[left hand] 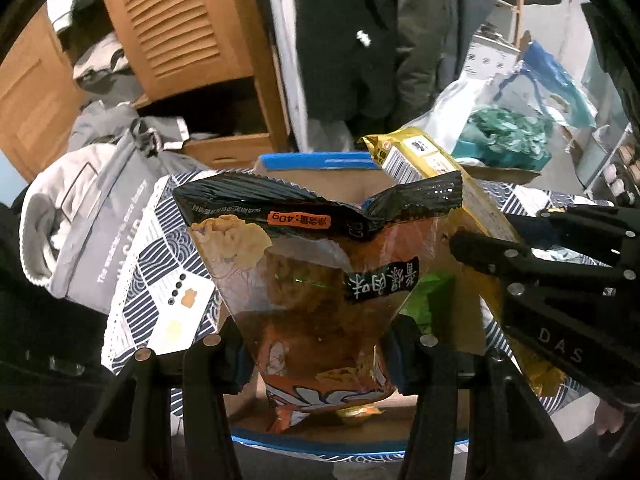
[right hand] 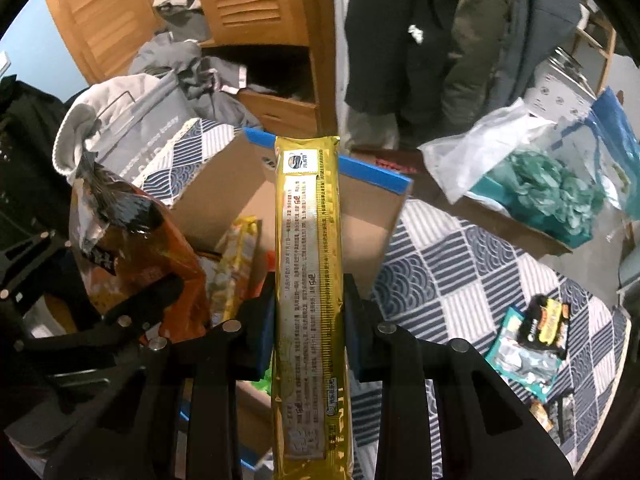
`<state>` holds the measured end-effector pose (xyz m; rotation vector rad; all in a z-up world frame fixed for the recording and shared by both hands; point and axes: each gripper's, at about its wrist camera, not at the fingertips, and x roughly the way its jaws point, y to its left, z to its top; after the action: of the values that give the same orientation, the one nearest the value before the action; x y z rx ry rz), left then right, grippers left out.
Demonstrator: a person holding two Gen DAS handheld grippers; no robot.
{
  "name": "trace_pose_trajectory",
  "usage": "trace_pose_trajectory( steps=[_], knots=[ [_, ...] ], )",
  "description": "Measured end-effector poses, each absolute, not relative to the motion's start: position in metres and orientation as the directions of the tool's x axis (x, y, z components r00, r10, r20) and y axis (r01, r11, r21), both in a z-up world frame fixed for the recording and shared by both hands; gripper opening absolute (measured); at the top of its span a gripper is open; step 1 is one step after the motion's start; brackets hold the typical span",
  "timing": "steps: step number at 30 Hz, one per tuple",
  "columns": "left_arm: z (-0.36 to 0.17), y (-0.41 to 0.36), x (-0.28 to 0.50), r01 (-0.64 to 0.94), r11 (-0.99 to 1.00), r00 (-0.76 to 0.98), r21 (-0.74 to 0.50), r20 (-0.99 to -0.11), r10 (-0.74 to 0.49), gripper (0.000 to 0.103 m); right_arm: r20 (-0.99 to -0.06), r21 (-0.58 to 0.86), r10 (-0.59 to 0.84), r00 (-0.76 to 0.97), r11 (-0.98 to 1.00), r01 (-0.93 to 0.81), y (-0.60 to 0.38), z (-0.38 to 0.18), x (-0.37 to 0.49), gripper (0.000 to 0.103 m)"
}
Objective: Organize snacks
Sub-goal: 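Carry the orange bag and yellow stick over the cardboard box with both tools, then open both tools to drop the orange bag and yellow stick into the box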
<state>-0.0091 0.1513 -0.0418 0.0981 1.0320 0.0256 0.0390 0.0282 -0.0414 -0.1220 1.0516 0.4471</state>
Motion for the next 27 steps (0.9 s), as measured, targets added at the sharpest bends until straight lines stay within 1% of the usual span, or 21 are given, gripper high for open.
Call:
trace_pose_trajectory(
  steps=[11,14,15,16,17,18,19,20,21,25,27],
  knots=[
    [-0.056,0.170,-0.003,-0.008,0.996,0.472,0.092,-0.877,0.085,0.054,-0.883,0.145,0.313,0.351,0.891,-0.431,0.056,-0.065,0.049,0.028],
    [-0.061,0.169,-0.001,-0.006,0.994,0.445,0.105,-0.890,0.097,0.055,-0.886,0.145,0.309,0.347,0.894,-0.425,0.058,-0.068,0.051,0.029],
    [-0.063,0.168,-0.001,-0.006,0.993,0.442,0.116,-0.891,0.107,0.056,-0.886,0.143,0.307,0.349,0.895,-0.423,0.059,-0.069,0.052,0.030],
    [-0.063,0.168,-0.001,-0.008,0.992,0.444,0.127,-0.888,0.118,0.061,-0.884,0.141,0.305,0.354,0.896,-0.422,0.058,-0.068,0.052,0.030],
    [-0.063,0.168,-0.001,-0.011,0.990,0.450,0.139,-0.884,0.129,0.068,-0.882,0.140,0.306,0.359,0.897,-0.420,0.058,-0.067,0.052,0.031],
    [-0.061,0.168,-0.002,-0.013,0.989,0.458,0.146,-0.878,0.136,0.072,-0.881,0.140,0.306,0.361,0.898,-0.418,0.058,-0.066,0.052,0.037],
    [-0.060,0.168,-0.002,-0.016,0.988,0.465,0.152,-0.874,0.142,0.074,-0.878,0.139,0.304,0.369,0.901,-0.412,0.056,-0.064,0.053,0.040],
    [-0.058,0.168,-0.002,-0.020,0.988,0.471,0.155,-0.870,0.146,0.074,-0.875,0.138,0.304,0.376,0.903,-0.407,0.054,-0.062,0.053,0.047],
    [-0.055,0.169,-0.002,-0.024,0.988,0.474,0.155,-0.868,0.147,0.074,-0.872,0.137,0.302,0.385,0.906,-0.401,0.052,-0.060,0.053,0.050],
    [-0.050,0.168,-0.003,-0.022,0.990,0.484,0.137,-0.865,0.131,0.078,-0.870,0.136,0.295,0.396,0.914,-0.381,0.042,-0.055,0.054,0.050],
    [-0.049,0.165,-0.004,-0.014,0.990,0.485,0.139,-0.865,0.129,0.079,-0.869,0.131,0.288,0.402,0.918,-0.375,0.036,-0.054,0.052,0.055]
  ],
)
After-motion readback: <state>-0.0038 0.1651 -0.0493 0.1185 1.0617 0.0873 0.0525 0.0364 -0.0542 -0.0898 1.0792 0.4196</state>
